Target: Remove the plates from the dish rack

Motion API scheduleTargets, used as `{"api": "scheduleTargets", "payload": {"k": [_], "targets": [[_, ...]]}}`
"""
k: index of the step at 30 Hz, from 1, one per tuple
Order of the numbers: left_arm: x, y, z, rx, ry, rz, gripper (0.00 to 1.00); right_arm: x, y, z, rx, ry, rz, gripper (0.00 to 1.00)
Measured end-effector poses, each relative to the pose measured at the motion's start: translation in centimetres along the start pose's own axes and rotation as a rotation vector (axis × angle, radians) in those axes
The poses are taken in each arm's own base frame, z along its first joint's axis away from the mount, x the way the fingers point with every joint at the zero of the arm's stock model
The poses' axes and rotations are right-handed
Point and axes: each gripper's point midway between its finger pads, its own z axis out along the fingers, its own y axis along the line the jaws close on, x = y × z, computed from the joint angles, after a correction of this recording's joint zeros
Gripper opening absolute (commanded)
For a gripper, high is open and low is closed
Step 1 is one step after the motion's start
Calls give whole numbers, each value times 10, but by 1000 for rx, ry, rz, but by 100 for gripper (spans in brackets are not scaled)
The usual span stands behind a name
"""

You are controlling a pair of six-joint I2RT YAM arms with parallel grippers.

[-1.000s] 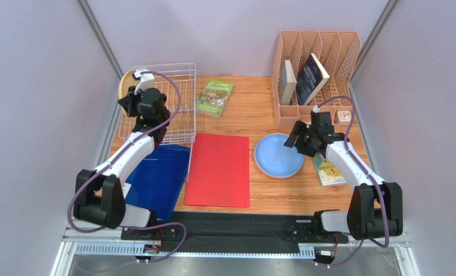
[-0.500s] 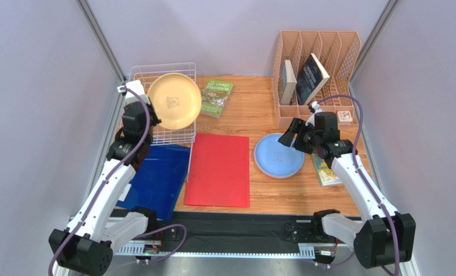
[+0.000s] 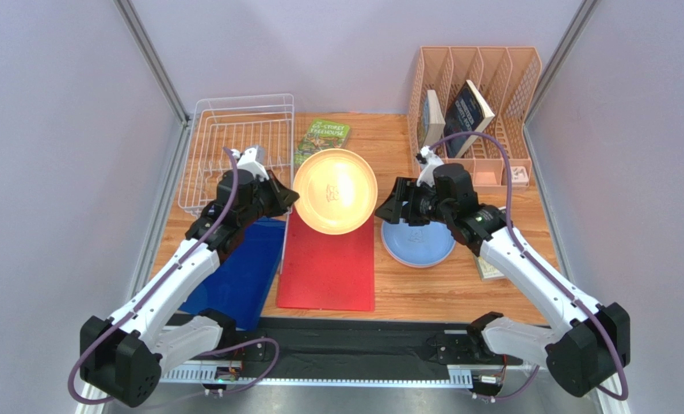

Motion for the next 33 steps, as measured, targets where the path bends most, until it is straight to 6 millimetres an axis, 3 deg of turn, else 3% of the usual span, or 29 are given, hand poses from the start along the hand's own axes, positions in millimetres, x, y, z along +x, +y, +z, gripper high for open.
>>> {"api": "scheduleTargets", "payload": {"k": [8,15,23,33], "targets": [[14,-14,2,5,17,22,0,7,3,16,20,29,-7,70],[14,0,2,-89,18,37,0,0,-4,14,73,-8,-2,71],[19,17,4,-173,33,51,0,-20,2,-10,88,-106,-14,72],[30,14,12,-161,70,58,0,-14,6,10,51,-58,5,72]]}}
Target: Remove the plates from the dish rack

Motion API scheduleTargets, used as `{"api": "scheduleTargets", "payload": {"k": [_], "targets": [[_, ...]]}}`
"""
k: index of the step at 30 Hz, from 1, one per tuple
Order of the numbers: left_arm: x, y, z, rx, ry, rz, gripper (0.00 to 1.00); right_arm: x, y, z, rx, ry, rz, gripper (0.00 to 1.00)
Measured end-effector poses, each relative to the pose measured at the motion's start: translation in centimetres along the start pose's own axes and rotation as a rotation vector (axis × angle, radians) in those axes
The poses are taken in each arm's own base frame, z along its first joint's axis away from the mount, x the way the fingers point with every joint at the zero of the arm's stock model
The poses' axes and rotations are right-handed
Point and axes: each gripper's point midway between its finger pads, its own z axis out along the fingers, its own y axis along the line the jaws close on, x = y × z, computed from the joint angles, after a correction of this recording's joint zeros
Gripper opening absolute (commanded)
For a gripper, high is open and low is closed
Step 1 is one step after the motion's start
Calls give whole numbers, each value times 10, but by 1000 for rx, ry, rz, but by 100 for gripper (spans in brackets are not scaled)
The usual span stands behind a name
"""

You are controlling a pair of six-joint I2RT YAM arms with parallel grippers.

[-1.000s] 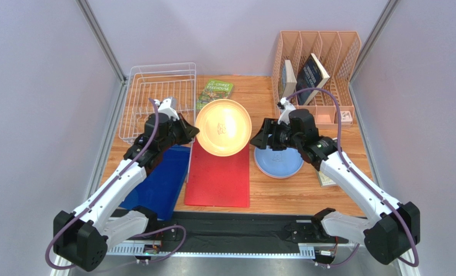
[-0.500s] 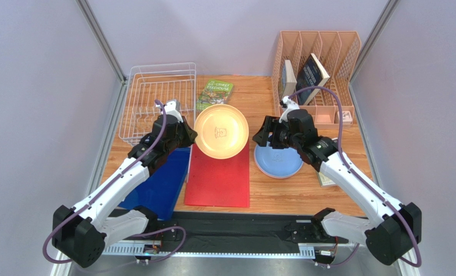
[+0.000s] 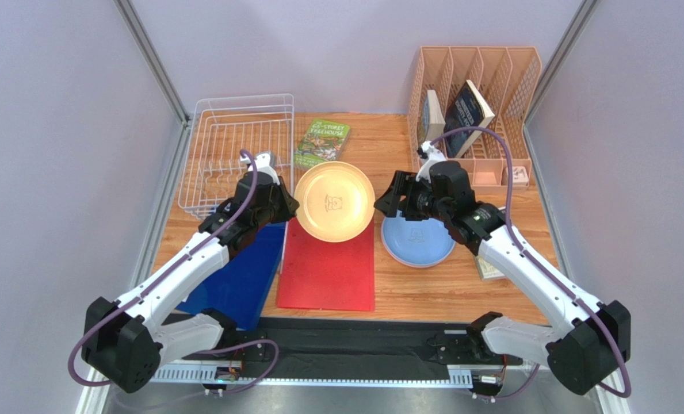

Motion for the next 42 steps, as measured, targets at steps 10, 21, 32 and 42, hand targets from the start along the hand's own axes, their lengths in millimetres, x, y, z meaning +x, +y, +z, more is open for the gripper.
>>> {"api": "scheduleTargets", "payload": {"k": [10,21,32,42], "targets": [[-1,-26,-3,103,-11,14,0,18,-14,31,30,85,13,17],[-5,-27,-15,150,-79,47,71,10,-56,6,121,16,54,0],[-29,24,-39,-97,-209,125,73,32,-143,-53,427,-6,197,0],[-49,46,-66,-188,-335,165,74,59,-180,-64,557,59,283,1]]}}
